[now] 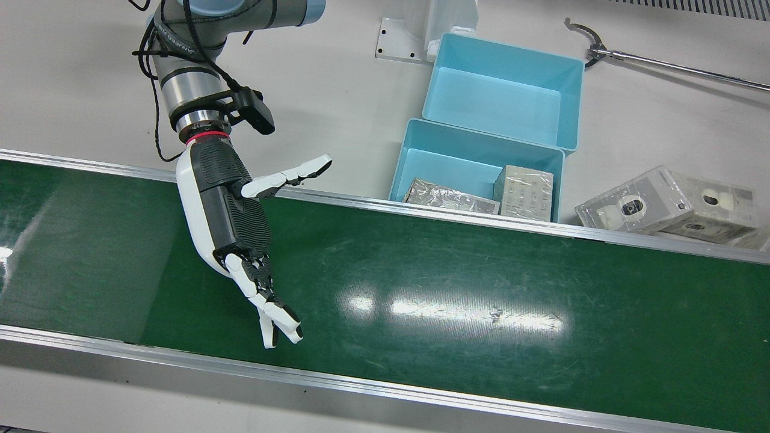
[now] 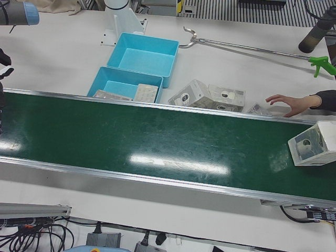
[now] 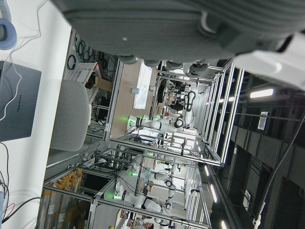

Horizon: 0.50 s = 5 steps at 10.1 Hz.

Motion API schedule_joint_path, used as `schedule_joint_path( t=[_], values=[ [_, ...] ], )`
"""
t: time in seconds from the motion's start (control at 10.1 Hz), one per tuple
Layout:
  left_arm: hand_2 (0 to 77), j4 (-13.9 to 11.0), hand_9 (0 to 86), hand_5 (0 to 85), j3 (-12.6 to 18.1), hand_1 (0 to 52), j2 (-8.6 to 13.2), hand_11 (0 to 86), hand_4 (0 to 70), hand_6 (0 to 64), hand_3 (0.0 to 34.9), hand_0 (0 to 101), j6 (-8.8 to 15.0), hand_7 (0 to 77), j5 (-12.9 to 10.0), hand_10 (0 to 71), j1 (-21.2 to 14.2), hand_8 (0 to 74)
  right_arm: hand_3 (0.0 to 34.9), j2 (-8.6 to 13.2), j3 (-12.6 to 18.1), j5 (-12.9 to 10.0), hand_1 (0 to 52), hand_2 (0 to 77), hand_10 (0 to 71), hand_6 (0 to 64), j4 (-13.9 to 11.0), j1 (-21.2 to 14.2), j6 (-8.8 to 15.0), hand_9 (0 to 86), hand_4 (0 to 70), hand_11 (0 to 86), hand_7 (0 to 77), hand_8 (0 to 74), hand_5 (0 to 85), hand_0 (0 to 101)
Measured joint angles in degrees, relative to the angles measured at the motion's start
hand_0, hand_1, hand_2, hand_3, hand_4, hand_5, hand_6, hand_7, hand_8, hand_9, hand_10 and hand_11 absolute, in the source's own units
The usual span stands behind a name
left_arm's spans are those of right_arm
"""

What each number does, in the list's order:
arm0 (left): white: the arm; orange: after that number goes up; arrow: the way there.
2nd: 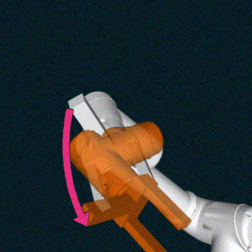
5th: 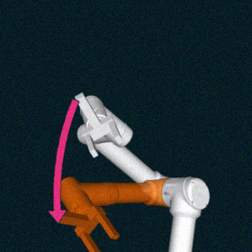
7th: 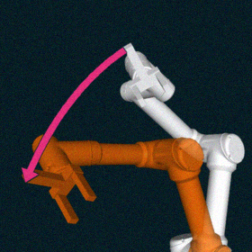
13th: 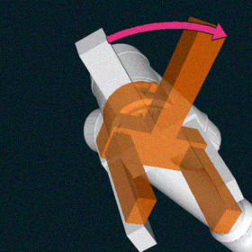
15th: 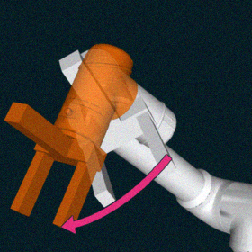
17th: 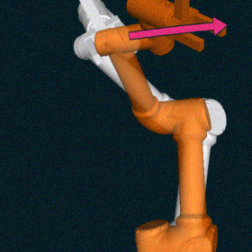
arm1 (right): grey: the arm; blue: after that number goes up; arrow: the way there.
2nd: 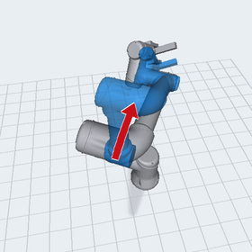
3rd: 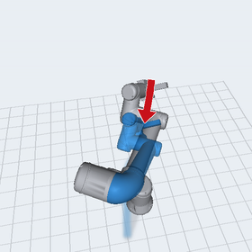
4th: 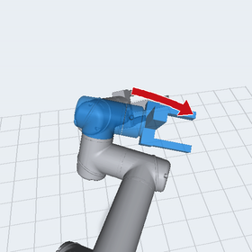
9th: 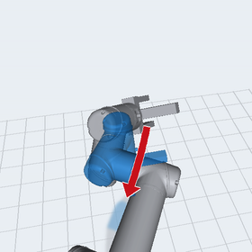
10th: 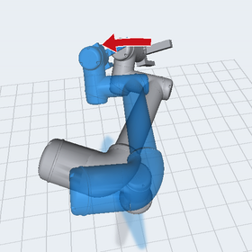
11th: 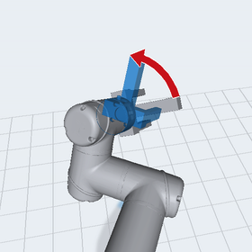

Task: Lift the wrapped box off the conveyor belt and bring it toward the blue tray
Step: 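Move the open right hand along the belt toward the incoming box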

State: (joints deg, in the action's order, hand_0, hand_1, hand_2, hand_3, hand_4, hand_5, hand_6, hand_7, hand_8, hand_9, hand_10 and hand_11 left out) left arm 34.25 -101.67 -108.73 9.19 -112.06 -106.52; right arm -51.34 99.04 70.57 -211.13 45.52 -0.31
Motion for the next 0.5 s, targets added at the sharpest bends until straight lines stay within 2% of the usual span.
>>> schedule_joint_path(
  t=[0.1,0.4,0.5],
  values=[
    [1.1,0.00,0.5,1.1,0.00,0.0,0.00,0.5,0.0,0.5,0.0,0,0.00,0.5,0.00,0.5,0.00,0.5,0.0,-0.03,-0.03,-0.09,14.7,1.6,0.0,2.2,0.02,0.00,0.24,1.1,7.6,0.5,2.7,0.5,13.1,49],
    [0.5,0.00,0.0,1.1,0.00,0.0,0.00,0.5,0.0,0.5,0.0,0,0.00,0.5,0.00,0.5,0.00,0.5,0.0,-0.03,-0.01,-0.16,14.7,2.2,0.0,1.1,0.08,-0.07,0.49,1.1,7.1,0.5,2.7,0.5,13.1,49],
    [0.5,0.00,0.0,1.1,0.00,0.0,0.00,0.5,0.0,0.5,0.0,0,0.00,0.5,0.00,0.5,0.00,0.5,0.0,0.03,-0.02,-0.16,17.5,2.2,0.0,1.1,0.09,-0.11,0.53,1.1,7.6,0.5,2.7,0.5,13.6,49]
  ],
)
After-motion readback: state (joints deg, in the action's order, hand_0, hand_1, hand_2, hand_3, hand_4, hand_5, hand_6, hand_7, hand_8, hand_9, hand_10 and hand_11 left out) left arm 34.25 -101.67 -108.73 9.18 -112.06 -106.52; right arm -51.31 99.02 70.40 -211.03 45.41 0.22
